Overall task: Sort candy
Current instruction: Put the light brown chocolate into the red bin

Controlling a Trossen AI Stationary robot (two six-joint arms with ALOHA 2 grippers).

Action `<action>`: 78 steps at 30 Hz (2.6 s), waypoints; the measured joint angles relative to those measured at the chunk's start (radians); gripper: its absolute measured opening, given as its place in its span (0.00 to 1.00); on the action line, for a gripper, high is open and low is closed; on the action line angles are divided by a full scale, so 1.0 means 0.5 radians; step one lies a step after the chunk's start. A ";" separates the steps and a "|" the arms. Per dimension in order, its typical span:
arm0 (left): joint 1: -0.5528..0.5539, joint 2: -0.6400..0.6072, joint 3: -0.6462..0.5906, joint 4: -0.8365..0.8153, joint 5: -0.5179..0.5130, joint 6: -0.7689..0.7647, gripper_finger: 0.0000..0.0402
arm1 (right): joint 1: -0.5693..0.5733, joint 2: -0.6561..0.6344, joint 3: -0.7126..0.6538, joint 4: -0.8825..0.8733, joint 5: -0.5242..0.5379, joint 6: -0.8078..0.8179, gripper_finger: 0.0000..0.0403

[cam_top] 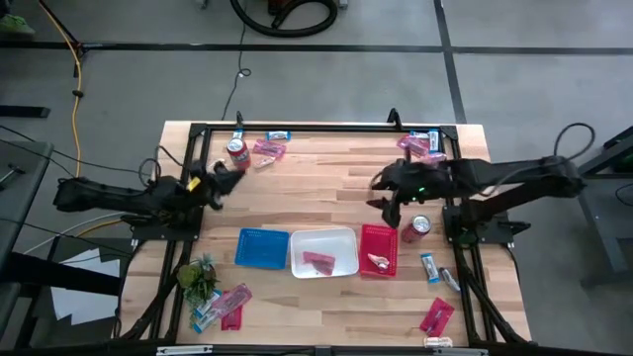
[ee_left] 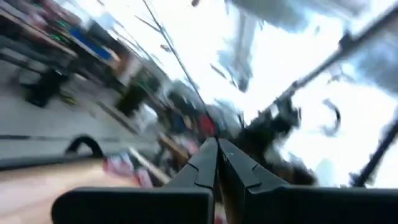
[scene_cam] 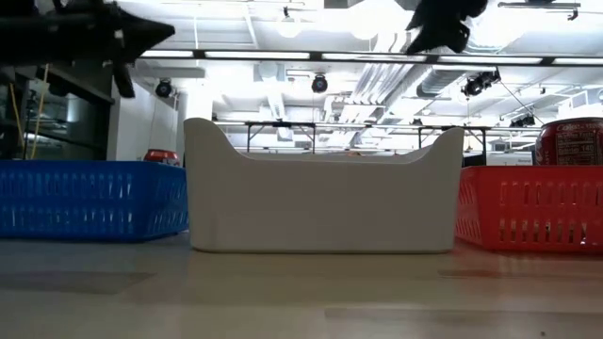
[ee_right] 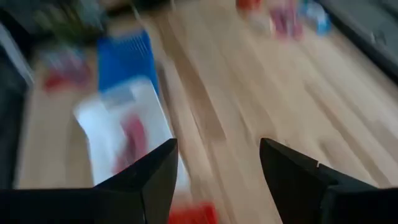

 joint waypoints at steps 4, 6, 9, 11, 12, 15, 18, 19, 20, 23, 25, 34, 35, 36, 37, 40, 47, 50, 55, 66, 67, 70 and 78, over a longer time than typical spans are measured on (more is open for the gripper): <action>0.071 0.193 0.361 -0.501 -0.001 0.014 0.02 | -0.128 -0.091 -0.135 0.333 -0.050 -0.135 0.55; 0.146 0.379 0.643 -0.918 0.004 0.017 0.04 | -0.208 -0.086 -0.133 0.353 -0.094 -0.166 0.55; 0.341 0.675 1.070 -1.596 0.003 0.009 0.09 | -0.314 -0.067 -0.115 0.353 -0.162 -0.208 0.55; 0.492 0.876 1.313 -1.952 0.028 0.065 0.13 | -0.378 -0.071 -0.113 0.352 -0.167 -0.187 0.55; 0.573 0.976 1.417 -2.111 0.063 0.108 0.16 | -0.408 -0.071 -0.112 0.352 -0.169 -0.154 0.55; 0.838 1.275 1.674 -2.436 0.397 0.254 0.22 | -0.482 -0.071 -0.112 0.355 -0.166 -0.003 0.55; 1.053 1.579 1.886 -2.584 0.728 0.418 0.29 | -0.516 -0.071 -0.112 0.359 -0.157 0.095 0.55; 1.101 1.697 1.960 -2.640 0.771 0.472 0.31 | -0.522 -0.071 -0.112 0.363 -0.147 0.127 0.55; 1.139 1.814 2.040 -2.721 0.781 0.517 0.33 | -0.523 -0.071 -0.112 0.363 -0.128 0.166 0.55; 1.227 2.152 2.304 -3.020 0.778 0.601 0.37 | -0.523 -0.071 -0.112 0.364 -0.068 0.276 0.55; 1.262 2.366 2.454 -3.201 0.755 0.711 0.38 | -0.523 -0.071 -0.112 0.364 -0.062 0.332 0.55; 1.296 2.973 2.690 -3.390 0.713 1.004 0.38 | -0.522 -0.070 -0.112 0.365 -0.062 0.442 0.55; 1.296 3.009 2.687 -3.391 0.681 1.018 0.38 | -0.522 -0.070 -0.112 0.365 -0.062 0.442 0.55; 1.297 3.036 2.680 -3.392 0.642 1.018 0.38 | -0.518 -0.070 -0.112 0.365 -0.062 0.441 0.55; 1.301 3.064 2.676 -3.404 0.609 1.016 0.38 | -0.518 -0.070 -0.112 0.365 -0.062 0.439 0.55; 1.311 3.135 2.673 -3.420 0.591 0.975 0.38 | -0.518 -0.070 -0.111 0.365 -0.062 0.406 0.55; 1.335 3.241 2.673 -3.383 0.493 0.894 0.38 | -0.517 -0.070 -0.111 0.363 -0.089 0.326 0.55; 1.335 3.276 2.676 -3.376 0.498 0.876 0.38 | -0.517 -0.070 -0.111 0.357 -0.129 0.286 0.55; 1.287 3.280 2.678 -3.376 0.515 0.942 0.22 | -0.516 -0.069 -0.111 0.349 -0.153 0.209 0.55; 1.027 2.650 2.673 -3.365 0.627 0.825 0.00 | -0.516 -0.138 -0.111 0.335 -0.277 -0.003 0.55; 0.967 2.556 2.675 -3.340 0.645 0.813 0.00 | -0.516 -0.156 -0.111 0.332 -0.278 -0.009 0.55; 0.758 2.324 2.676 -3.217 0.688 0.752 0.00 | -0.517 -0.216 -0.111 0.333 -0.278 -0.058 0.55; 0.094 2.074 2.677 -2.878 0.760 0.647 0.00 | -0.517 -0.379 -0.111 0.295 -0.407 -0.136 0.55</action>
